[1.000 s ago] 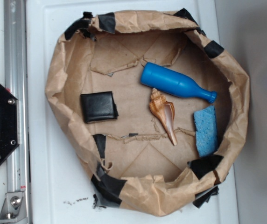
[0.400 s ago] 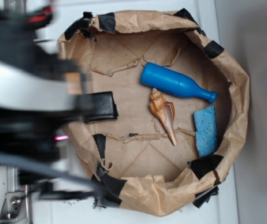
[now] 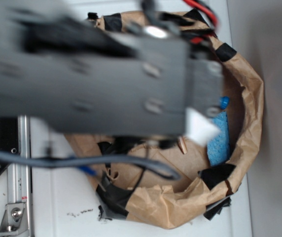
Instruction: Grab the shell.
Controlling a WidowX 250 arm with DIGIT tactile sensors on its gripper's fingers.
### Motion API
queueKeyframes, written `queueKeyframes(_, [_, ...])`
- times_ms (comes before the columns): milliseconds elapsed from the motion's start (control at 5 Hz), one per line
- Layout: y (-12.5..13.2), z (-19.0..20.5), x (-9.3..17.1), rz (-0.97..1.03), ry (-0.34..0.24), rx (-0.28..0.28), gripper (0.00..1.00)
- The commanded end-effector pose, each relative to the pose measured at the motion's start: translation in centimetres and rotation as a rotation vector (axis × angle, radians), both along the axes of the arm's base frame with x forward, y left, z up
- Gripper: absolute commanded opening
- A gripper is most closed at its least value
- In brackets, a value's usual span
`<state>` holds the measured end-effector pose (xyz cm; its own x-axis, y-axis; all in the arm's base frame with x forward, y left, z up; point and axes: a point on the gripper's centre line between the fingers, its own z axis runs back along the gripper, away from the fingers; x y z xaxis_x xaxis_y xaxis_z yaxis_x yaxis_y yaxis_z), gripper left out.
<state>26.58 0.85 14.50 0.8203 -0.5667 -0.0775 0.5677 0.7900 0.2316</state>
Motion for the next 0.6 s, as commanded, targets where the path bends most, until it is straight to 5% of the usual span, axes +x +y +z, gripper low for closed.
queueKeyframes(0, [-1.3, -6.1, 2.1, -0.346, 0.034, -0.122, 1.00])
queueKeyframes(200, [-3.5, -8.2, 1.8, -0.452, 0.046, -0.200, 1.00])
queueKeyframes(400, [-4.9, -11.5, 1.9, -0.504, 0.127, -0.128, 1.00])
